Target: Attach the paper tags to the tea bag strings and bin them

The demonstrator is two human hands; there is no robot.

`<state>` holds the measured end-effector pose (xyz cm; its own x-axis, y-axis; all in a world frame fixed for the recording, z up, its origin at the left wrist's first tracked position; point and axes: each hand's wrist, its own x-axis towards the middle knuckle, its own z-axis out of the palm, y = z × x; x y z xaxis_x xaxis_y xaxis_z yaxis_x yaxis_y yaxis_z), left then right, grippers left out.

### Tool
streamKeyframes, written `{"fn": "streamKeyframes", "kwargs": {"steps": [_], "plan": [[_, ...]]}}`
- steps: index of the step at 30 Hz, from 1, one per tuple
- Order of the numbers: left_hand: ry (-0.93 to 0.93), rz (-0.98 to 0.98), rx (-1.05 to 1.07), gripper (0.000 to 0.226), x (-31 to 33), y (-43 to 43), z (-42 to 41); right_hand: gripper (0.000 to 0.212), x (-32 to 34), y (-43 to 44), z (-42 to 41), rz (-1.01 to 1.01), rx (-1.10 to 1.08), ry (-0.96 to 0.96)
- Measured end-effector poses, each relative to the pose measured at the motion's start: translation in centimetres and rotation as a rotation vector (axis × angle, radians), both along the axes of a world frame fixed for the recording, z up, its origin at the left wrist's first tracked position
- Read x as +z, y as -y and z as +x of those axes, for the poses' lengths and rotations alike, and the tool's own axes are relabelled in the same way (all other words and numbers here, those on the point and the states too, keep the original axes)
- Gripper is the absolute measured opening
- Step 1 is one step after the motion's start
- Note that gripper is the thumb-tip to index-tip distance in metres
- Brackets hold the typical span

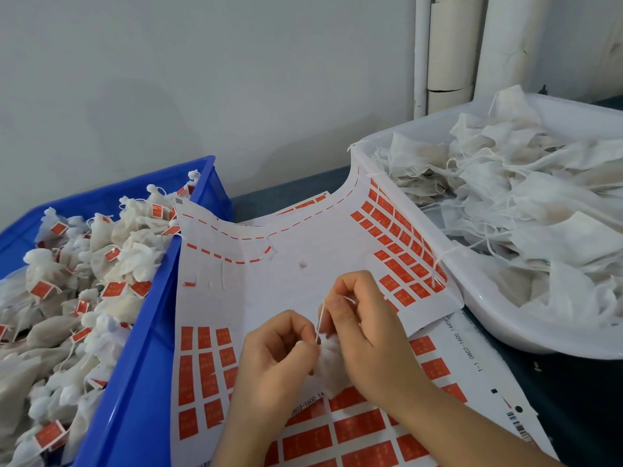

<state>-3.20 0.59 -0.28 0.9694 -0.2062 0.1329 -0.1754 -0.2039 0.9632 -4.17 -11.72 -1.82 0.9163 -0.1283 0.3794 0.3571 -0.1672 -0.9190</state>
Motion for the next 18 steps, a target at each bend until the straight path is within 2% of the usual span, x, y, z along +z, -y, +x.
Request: {"fn": "streamKeyframes", "kwargs": {"steps": [3,9,12,15,18], "plan": [[0.035,0.028,0.064,0.025,-0.1,0.0,0.0,0.016,0.4,0.4,0.0,0.037,0.033,0.002],[0.126,0.125,0.102,0.022,-0.2,0.3,-0.1,0.011,1.1,0.6,0.1,0.218,0.143,-0.17],[0.139,0.11,0.045,0.013,0.1,0.2,-0.2,0.017,1.3,0.4,0.2,0.378,0.206,-0.307],[0.169,0.125,-0.019,0.017,0.2,0.5,-0.2,0.019,1.3,0.1,0.4,0.558,0.232,-0.381],[0.172,0.114,-0.039,0.016,0.1,0.7,-0.3,0.02,1.4,0.4,0.6,0.581,0.234,-0.395]]}}
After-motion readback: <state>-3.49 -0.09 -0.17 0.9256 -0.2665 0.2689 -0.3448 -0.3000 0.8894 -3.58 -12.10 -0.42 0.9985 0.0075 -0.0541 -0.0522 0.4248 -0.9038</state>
